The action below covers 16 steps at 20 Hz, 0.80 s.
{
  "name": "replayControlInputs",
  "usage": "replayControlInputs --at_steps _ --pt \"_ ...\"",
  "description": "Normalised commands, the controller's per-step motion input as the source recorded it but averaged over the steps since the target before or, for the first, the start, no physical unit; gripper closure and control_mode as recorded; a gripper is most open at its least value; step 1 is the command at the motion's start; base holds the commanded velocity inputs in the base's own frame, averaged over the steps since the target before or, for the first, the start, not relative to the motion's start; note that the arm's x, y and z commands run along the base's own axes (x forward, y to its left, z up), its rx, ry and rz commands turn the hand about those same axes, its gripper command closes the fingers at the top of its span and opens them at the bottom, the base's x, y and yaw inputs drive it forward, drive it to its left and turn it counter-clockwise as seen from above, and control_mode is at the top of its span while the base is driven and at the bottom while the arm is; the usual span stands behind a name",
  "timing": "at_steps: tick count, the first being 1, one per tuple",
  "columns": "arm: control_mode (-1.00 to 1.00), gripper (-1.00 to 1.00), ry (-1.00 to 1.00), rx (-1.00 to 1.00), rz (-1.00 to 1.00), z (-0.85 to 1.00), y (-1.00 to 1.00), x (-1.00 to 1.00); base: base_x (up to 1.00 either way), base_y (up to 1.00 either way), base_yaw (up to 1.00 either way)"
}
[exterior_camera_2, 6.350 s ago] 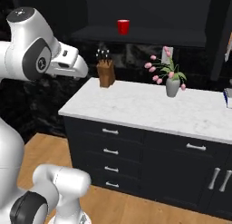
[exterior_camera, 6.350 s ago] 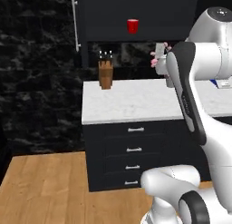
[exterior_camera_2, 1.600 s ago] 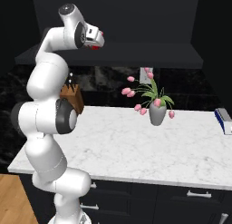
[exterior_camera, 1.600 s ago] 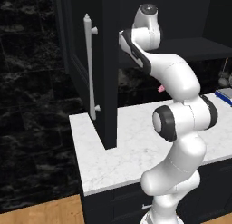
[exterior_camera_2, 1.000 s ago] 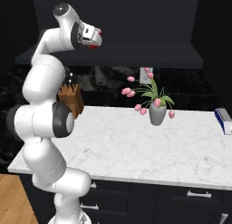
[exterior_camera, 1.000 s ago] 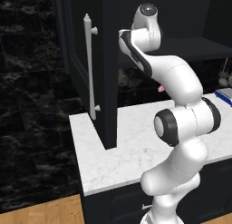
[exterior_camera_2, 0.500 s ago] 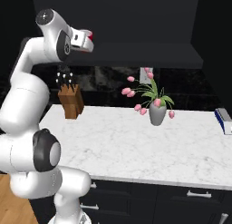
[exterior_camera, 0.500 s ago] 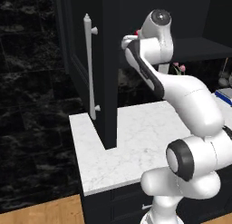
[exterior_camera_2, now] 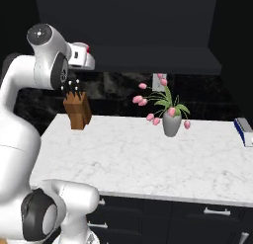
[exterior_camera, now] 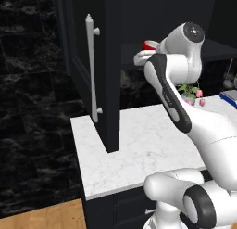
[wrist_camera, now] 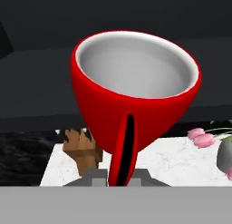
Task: Gather all objects into one cabinet and sort the glasses and bowls to opposite sides.
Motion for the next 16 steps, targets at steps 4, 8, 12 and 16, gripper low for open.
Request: replayControlInputs --at_steps 4,8,12,16 --pt "-1.00 1.00 0.25 -0.10 0.06 0.27 -0.02 -1.00 0.00 0.00 0.00" --pt "-1.00 1.00 0.26 -0.13 0.04 0.27 -0.02 -1.00 0.00 0.00 0.00" --pt "-1.00 1.00 0.02 -0.09 0.03 -0.01 -0.17 -0.92 0.00 0.00 0.00" --pt "-1.00 1.00 -0.03 -0.02 0.04 -0.11 -0.29 -0.44 0.00 0.00 0.00"
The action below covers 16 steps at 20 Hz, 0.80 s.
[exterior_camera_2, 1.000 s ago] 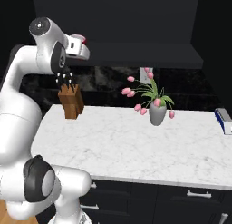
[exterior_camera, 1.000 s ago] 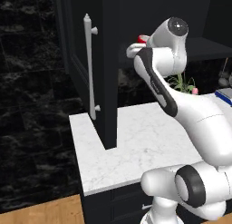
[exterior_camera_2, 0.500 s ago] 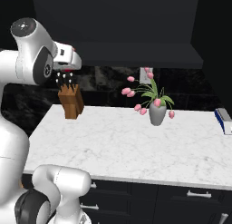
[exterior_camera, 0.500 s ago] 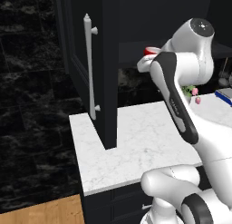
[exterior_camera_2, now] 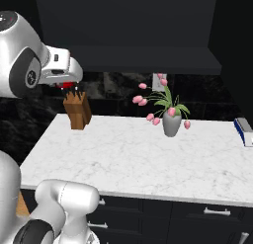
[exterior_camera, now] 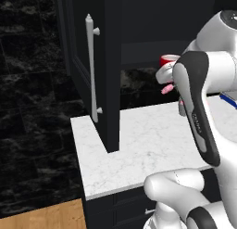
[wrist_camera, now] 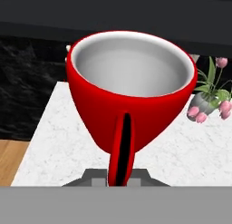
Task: Gather all objects into one cabinet and sort the glasses and bowls to opposite sides.
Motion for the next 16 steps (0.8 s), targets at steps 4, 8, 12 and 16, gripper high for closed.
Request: replayControlInputs --at_steps 4,8,12,16 --pt "-1.00 1.00 -0.06 0.00 0.04 -0.02 -0.17 -0.32 0.00 0.00 0.00" --pt "-1.00 1.00 -0.05 0.00 0.00 0.00 0.00 -0.25 0.00 0.00 0.00" --pt "-1.00 1.00 -0.14 0.00 0.00 0.00 0.00 -0.67 0.00 0.00 0.00" --pt "-1.00 1.00 -0.07 0.00 0.00 0.00 -0.01 -0.56 0.00 0.00 0.00"
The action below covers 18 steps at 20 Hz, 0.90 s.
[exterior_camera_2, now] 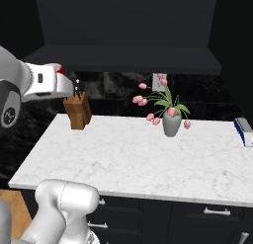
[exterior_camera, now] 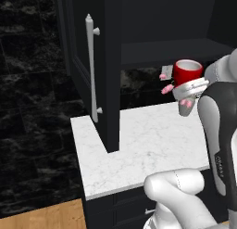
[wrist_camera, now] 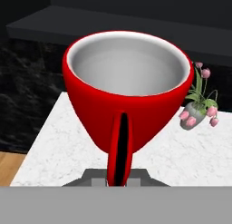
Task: Gather all objects into one cabinet and sort the glasses and bowls to opposite sides.
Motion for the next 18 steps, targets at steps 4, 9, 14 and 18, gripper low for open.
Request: replayControlInputs --at_steps 4,9,14,18 --pt "-1.00 1.00 0.00 0.00 0.00 0.00 -0.03 -0.08 0.00 0.00 0.00" --pt "1.00 1.00 0.00 0.00 0.00 0.00 0.00 0.00 -0.05 -0.02 -0.01" --pt "1.00 1.00 0.00 0.00 0.00 0.00 0.00 0.00 -0.71 -0.52 -0.49" --pt "1.00 1.00 0.00 0.00 0.00 0.00 0.00 0.00 -0.50 -0.25 -0.76"
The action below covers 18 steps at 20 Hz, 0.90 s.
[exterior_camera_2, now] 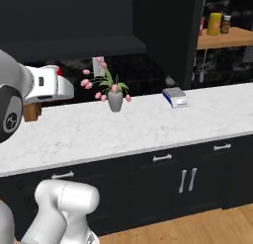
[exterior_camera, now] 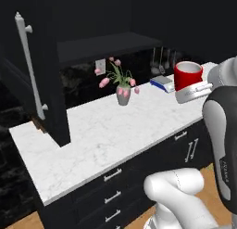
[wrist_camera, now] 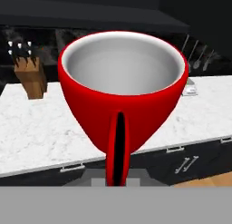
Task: Gather all objects into one cabinet and sort the glasses and bowls to opposite sides.
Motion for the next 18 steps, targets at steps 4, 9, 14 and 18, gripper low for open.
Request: replayControlInputs --at_steps 4,9,14,18 --pt "1.00 1.00 0.00 0.00 0.00 0.00 0.00 0.00 -0.26 -0.01 -0.92" --pt "1.00 1.00 0.00 0.00 0.00 0.00 0.00 0.00 -0.12 0.00 -0.99" --pt "1.00 1.00 0.00 0.00 0.00 0.00 0.00 0.00 -0.06 0.00 -0.99" --pt "1.00 1.00 0.00 0.00 0.00 0.00 0.00 0.00 -0.04 0.00 -0.98"
